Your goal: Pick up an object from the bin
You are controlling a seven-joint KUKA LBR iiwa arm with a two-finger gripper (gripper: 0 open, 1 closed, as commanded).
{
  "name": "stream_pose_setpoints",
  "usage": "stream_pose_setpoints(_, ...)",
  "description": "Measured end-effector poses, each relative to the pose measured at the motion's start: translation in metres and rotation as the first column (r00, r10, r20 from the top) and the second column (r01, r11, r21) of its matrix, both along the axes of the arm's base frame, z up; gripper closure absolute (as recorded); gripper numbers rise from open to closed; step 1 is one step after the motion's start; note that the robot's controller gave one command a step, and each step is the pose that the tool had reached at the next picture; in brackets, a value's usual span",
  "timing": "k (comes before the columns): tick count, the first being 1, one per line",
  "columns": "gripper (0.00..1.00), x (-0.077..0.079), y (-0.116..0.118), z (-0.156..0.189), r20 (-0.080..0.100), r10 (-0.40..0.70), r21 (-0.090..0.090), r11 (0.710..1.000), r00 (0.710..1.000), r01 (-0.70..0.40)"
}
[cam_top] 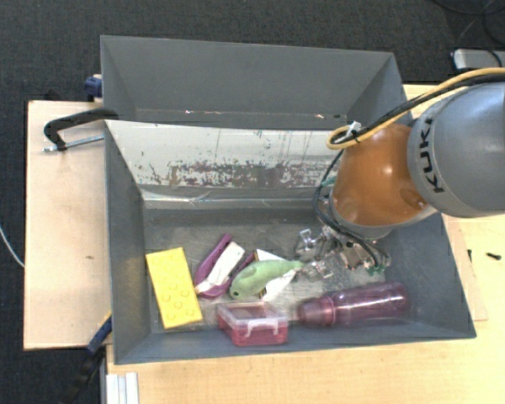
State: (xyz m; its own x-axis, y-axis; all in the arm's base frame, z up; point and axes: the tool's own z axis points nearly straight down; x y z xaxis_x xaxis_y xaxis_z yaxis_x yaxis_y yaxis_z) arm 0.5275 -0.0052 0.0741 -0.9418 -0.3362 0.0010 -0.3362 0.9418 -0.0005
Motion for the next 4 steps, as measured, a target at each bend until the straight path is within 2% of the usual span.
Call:
stream_pose_setpoints(1, 1.00, 0.000, 0.000, 0.000, 0.000, 0.000, 0.000, 1.000, 1.000, 0.000)
stream_pose_setpoints(2, 1.00, 0.008, -0.002, 0.079, 0.005, 0.039, 0.002, 0.999, 0.999, -0.039)
stream_pose_setpoints(3, 1.00, 0.008, -0.002, 0.079, 0.005, 0.040, 0.002, 0.999, 0.999, -0.040)
stream_pose_setpoints(4, 1.00, 0.006, -0.001, 0.093, 0.006, 0.048, 0.002, 0.999, 0.999, -0.048)
